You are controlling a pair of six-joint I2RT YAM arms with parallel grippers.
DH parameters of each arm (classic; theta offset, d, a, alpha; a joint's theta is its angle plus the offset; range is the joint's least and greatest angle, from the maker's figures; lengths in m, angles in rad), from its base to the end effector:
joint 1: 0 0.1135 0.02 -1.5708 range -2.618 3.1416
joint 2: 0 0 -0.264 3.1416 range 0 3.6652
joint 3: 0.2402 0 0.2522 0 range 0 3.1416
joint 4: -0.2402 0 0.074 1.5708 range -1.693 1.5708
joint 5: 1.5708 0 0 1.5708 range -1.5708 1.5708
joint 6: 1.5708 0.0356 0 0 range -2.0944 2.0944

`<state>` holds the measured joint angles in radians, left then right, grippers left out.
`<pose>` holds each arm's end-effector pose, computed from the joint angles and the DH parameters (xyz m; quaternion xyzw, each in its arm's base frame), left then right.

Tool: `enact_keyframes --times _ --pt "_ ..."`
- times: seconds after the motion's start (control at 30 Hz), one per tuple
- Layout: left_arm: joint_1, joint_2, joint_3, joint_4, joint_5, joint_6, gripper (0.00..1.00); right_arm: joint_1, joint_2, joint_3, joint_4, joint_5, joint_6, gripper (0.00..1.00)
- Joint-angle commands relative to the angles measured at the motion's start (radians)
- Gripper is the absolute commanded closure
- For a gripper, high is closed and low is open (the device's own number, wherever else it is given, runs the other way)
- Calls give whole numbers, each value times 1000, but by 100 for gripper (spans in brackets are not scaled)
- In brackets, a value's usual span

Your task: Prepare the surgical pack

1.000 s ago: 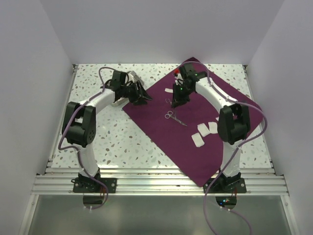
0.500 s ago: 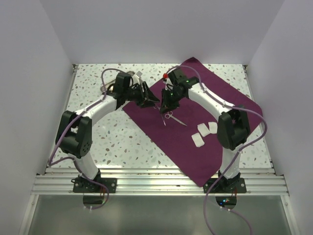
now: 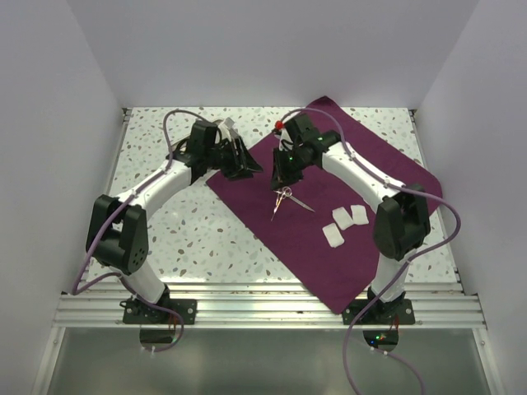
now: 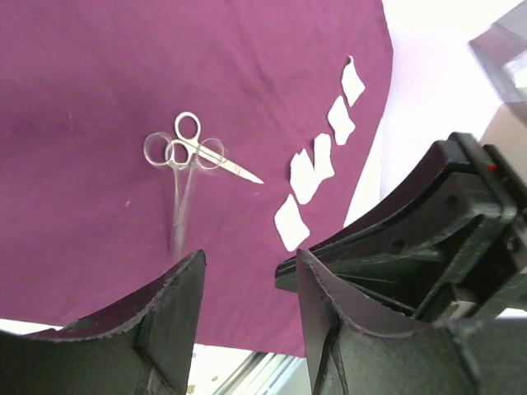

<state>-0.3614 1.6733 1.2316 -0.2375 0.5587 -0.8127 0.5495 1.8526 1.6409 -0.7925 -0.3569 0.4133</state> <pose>0.3443 -0.1503 0.2602 -0.0782 0.8719 -0.4367 0.2073 0.3373 0.2211 0.2837 -0.1138 0.9393 0.2784 0.1649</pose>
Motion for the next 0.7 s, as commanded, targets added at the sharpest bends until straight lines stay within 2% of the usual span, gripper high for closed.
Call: enact_keyframes --times 0.0,0.03,0.1,0.13,0.17,0.23,0.37,0.67 --pt "2 -30 49 -57 -49 55 48 1 -24 -9 6 12 -13 100" --pt "2 -29 55 -74 -65 73 48 1 -21 -9 -4 41 -10 97" --pt "2 -32 68 -106 -112 87 48 1 3 -3 -19 76 -1 78" --pt "2 -32 77 -126 -135 108 48 0 14 5 -43 138 8 64" --pt "2 -32 88 -152 -190 118 48 1 31 13 -57 154 25 62" --pt "2 -30 115 -212 -242 141 48 0 87 46 -89 177 59 59" --pt "2 -32 141 -279 -357 170 48 12 164 77 -109 288 238 55" --pt "12 -50 154 -356 -477 205 46 63 319 181 -197 394 354 56"
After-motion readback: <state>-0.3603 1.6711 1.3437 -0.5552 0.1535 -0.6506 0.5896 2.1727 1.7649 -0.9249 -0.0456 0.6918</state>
